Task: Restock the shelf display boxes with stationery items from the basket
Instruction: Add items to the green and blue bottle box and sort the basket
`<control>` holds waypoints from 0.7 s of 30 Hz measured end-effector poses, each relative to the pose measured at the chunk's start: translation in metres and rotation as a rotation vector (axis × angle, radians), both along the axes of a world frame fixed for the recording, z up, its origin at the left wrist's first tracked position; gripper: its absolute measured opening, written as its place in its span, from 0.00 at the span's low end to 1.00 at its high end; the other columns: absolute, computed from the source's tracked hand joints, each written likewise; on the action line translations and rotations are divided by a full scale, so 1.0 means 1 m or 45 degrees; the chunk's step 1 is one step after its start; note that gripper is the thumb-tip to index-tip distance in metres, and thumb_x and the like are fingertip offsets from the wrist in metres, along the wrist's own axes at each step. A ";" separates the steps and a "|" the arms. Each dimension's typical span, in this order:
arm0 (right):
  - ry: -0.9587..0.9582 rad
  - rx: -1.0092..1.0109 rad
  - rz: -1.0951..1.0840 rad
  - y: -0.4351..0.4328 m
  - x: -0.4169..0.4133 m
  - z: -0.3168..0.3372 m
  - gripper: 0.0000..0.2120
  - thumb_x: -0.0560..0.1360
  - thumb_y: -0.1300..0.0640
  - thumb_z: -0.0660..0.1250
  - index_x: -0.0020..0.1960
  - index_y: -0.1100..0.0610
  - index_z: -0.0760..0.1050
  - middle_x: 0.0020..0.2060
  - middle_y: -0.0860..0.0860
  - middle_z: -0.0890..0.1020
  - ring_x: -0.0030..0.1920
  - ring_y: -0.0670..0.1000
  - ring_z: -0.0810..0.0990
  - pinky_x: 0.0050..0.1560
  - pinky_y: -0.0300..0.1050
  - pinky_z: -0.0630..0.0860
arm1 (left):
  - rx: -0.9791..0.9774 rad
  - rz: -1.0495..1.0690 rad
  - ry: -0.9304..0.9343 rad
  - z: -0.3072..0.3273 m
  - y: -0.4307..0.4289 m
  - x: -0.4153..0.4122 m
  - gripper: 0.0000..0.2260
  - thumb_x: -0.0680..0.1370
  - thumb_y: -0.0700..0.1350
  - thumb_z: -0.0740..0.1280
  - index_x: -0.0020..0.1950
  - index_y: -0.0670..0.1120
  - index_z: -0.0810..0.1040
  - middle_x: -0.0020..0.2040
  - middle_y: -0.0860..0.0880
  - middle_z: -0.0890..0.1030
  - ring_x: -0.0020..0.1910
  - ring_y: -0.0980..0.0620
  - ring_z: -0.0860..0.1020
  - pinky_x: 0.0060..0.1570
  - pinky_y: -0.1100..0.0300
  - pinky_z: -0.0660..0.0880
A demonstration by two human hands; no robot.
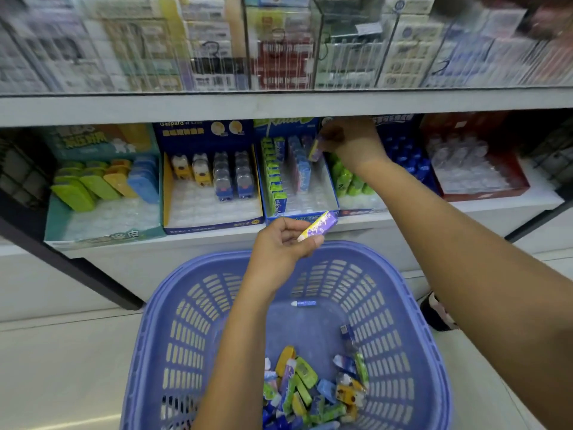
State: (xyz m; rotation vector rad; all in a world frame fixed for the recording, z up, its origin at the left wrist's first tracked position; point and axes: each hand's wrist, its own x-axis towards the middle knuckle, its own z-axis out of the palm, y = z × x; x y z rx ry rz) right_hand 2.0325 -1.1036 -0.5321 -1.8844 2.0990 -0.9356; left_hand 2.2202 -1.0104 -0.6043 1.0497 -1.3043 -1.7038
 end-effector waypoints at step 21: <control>-0.869 0.334 0.198 0.077 0.010 0.012 0.06 0.74 0.54 0.69 0.44 0.57 0.80 0.34 0.49 0.83 0.32 0.44 0.80 0.36 0.38 0.78 | -0.044 0.532 0.225 0.009 0.015 -0.030 0.09 0.71 0.37 0.74 0.47 0.47 0.77 0.41 0.50 0.81 0.39 0.54 0.79 0.44 0.61 0.77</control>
